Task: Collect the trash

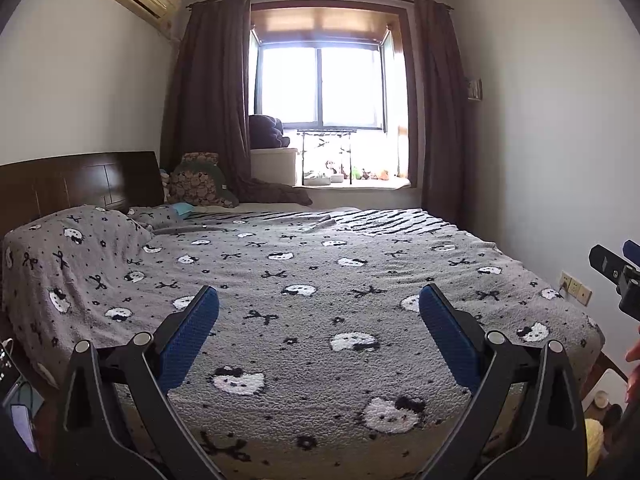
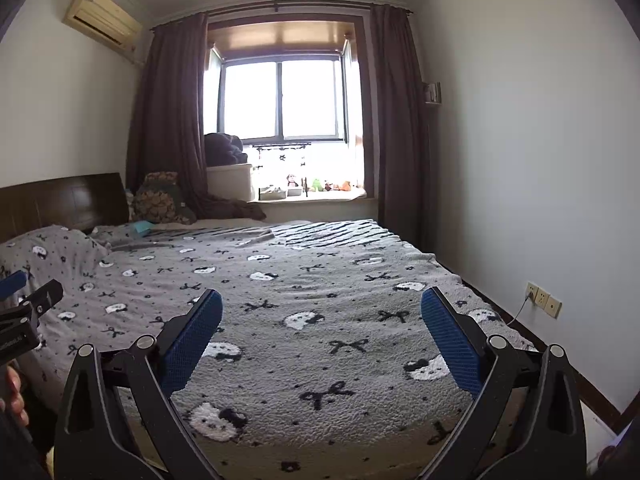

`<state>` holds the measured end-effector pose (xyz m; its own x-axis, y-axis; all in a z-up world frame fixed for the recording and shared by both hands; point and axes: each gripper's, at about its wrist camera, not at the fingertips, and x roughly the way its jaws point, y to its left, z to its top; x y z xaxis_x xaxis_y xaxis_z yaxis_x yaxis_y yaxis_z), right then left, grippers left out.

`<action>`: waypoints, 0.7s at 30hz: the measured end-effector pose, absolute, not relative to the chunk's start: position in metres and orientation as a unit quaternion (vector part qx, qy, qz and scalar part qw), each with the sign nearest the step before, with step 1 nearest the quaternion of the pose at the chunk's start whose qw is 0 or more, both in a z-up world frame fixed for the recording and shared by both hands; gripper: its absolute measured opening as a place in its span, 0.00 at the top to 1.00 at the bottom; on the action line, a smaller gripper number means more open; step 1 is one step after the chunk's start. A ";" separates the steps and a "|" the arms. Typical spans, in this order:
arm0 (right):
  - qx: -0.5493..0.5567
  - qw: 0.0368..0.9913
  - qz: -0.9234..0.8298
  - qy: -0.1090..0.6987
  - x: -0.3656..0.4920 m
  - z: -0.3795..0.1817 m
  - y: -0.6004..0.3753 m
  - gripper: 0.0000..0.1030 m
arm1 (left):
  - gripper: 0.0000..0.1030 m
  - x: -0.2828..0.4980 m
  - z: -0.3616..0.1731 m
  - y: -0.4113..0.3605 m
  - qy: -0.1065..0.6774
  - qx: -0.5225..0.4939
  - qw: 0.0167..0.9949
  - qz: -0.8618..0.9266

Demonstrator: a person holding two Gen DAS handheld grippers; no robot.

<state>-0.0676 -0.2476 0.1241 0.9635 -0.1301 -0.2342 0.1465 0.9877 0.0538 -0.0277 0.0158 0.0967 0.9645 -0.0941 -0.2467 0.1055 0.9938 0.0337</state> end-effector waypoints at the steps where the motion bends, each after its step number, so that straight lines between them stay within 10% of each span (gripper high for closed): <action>1: 0.035 0.990 -0.069 0.116 -0.067 0.124 -0.247 0.03 | 0.08 -0.027 0.097 0.016 0.124 0.023 0.991 -0.050; 21: 0.034 0.990 -0.064 0.117 -0.069 0.125 -0.242 0.03 | 0.08 -0.030 0.100 0.020 0.121 0.022 0.991 -0.046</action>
